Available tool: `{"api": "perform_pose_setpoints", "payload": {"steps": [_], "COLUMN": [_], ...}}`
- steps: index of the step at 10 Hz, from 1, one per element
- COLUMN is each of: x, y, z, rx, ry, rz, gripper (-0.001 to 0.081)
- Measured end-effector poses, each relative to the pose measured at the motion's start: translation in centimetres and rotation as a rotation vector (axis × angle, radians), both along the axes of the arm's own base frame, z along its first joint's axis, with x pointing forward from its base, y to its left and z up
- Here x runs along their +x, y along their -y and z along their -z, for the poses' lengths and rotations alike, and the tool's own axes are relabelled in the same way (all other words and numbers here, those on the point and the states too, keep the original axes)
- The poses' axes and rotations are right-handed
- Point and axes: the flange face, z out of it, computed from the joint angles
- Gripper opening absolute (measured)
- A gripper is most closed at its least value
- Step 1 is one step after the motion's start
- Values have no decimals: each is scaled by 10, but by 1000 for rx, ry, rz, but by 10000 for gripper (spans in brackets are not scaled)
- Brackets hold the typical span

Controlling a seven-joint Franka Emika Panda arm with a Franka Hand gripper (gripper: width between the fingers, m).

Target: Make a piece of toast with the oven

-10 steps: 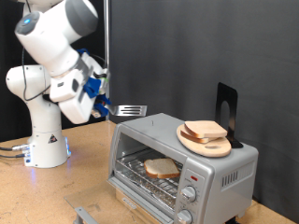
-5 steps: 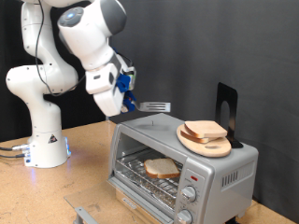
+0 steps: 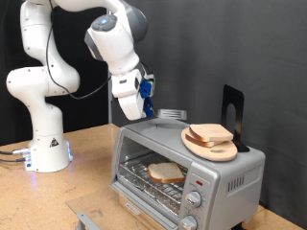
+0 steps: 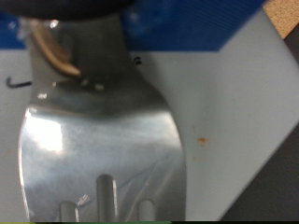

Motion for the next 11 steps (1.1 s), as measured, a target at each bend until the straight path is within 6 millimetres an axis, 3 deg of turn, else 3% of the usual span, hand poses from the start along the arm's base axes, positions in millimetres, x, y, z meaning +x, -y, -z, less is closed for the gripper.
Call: {"api": "perform_pose_setpoints", "payload": {"steps": [2,7,8,9,10,11], "x": [-2,2,1,1,1,2], "y": [-9,-19,-21,-22,-23,-22], "z": [16,17,19,20,20,19], "rx": [-26,-8,-9,-11,-13,-14], "ry": [1,23,20,20,26,37], "rz": [7,25,22,19,18,16], "gripper": [395,395,631,631,773,773]}}
